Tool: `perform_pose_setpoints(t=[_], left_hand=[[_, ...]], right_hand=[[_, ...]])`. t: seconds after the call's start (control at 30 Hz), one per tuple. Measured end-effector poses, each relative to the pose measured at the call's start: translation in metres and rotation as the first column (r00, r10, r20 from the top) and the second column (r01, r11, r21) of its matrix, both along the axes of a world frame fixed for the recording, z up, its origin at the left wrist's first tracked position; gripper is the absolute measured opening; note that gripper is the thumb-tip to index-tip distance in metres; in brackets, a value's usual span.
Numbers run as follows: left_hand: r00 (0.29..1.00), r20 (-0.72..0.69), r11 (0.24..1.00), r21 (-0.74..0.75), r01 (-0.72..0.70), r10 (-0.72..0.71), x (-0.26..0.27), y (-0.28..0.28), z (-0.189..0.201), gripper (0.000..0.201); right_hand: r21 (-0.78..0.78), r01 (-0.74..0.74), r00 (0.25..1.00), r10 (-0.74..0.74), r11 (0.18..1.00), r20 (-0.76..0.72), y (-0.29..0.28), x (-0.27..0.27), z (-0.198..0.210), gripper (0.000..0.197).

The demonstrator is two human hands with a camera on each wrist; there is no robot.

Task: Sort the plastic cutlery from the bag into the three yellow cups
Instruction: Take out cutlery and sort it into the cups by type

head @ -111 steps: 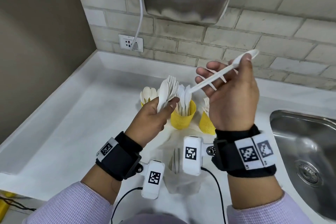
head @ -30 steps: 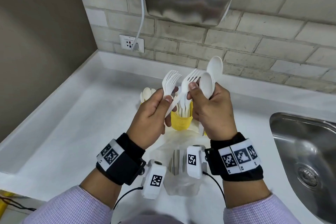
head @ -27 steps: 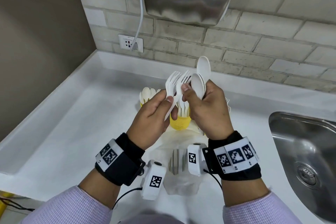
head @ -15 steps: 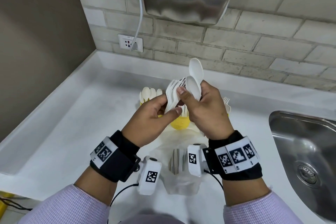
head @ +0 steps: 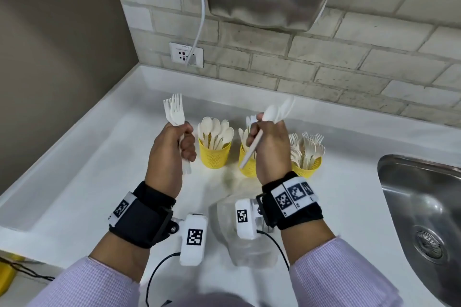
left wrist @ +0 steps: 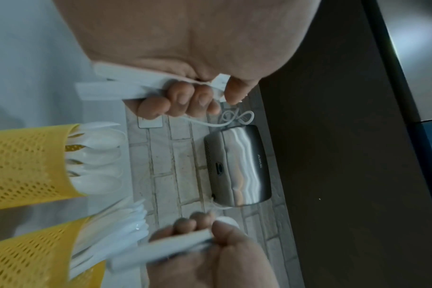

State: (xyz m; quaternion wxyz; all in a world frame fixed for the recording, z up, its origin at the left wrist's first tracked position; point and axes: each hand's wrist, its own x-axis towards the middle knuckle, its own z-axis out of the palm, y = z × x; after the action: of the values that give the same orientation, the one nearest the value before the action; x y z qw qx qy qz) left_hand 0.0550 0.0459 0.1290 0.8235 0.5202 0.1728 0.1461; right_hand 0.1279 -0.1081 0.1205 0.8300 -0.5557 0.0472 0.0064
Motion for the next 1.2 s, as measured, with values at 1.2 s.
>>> perform_pose_setpoints(t=[1.2], left_hand=[[0.930,-0.084,0.856,0.368,0.364,-0.359,-0.009,-0.042,0.010,0.026]], right_hand=[[-0.532,-0.086,0.894,0.301,0.842,0.332,-0.009,-0.023,0.009,0.029]])
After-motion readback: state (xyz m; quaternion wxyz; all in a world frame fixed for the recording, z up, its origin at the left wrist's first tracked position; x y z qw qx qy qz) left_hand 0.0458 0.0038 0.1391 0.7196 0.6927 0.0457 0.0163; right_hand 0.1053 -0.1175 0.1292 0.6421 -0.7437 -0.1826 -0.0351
